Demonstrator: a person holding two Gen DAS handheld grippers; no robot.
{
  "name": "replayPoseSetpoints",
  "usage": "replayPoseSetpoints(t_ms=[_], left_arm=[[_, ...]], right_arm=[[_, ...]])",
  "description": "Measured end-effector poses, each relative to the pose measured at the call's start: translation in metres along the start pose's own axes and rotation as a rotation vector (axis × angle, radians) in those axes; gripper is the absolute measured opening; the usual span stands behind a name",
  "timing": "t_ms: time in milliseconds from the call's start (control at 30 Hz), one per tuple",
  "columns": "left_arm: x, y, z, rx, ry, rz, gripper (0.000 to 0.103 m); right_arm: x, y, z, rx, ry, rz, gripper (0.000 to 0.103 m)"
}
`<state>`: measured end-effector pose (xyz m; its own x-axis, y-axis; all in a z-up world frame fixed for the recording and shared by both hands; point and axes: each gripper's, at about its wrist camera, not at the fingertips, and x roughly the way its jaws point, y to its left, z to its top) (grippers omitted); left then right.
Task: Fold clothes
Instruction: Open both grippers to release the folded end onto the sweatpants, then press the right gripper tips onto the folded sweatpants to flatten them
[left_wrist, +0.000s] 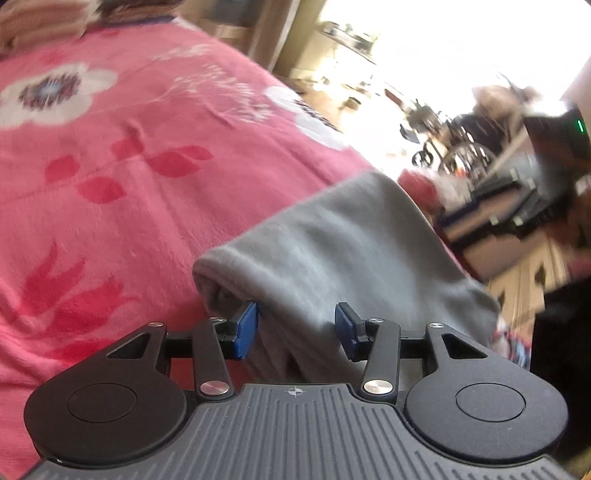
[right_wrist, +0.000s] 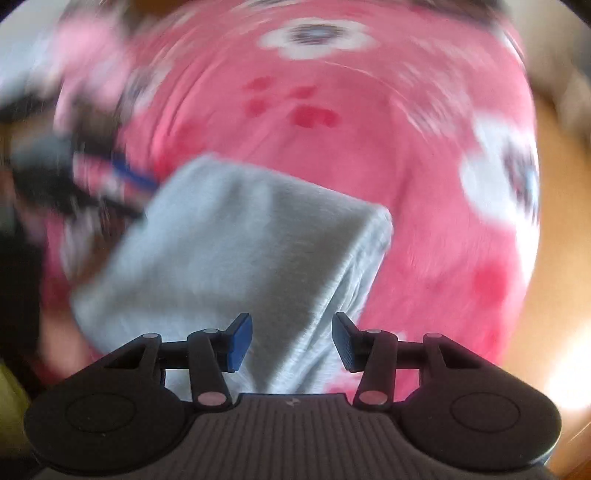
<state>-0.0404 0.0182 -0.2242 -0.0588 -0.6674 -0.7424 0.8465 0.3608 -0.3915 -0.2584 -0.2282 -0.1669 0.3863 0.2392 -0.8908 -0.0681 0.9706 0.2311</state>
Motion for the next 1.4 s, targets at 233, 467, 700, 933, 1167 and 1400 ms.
replayPoseSetpoints(t_ms=[233, 467, 700, 933, 1167, 1400], left_arm=[[0.018, 0.010, 0.012, -0.082, -0.022, 0.011, 0.021], [0.019, 0.014, 0.015, -0.056, -0.054, 0.047, 0.018], [-0.013, 0.005, 0.011, 0.028, -0.111, 0.077, 0.028], [-0.048, -0.064, -0.013, 0.401, -0.138, -0.083, 0.028], [0.005, -0.099, -0.088, 0.700, 0.090, -0.054, 0.028], [0.001, -0.099, -0.089, 0.712, 0.079, -0.057, 0.030]], right_arm=[[0.025, -0.033, -0.011, 0.281, -0.072, 0.141, 0.017], [0.031, -0.019, 0.002, 0.203, -0.133, 0.110, 0.009], [0.028, -0.015, -0.001, 0.141, -0.091, 0.024, 0.017], [-0.034, 0.025, -0.003, -0.153, -0.124, 0.107, 0.017], [0.042, 0.047, -0.038, -0.250, 0.145, 0.170, 0.016], [0.024, 0.063, -0.033, -0.338, 0.157, 0.210, 0.016]])
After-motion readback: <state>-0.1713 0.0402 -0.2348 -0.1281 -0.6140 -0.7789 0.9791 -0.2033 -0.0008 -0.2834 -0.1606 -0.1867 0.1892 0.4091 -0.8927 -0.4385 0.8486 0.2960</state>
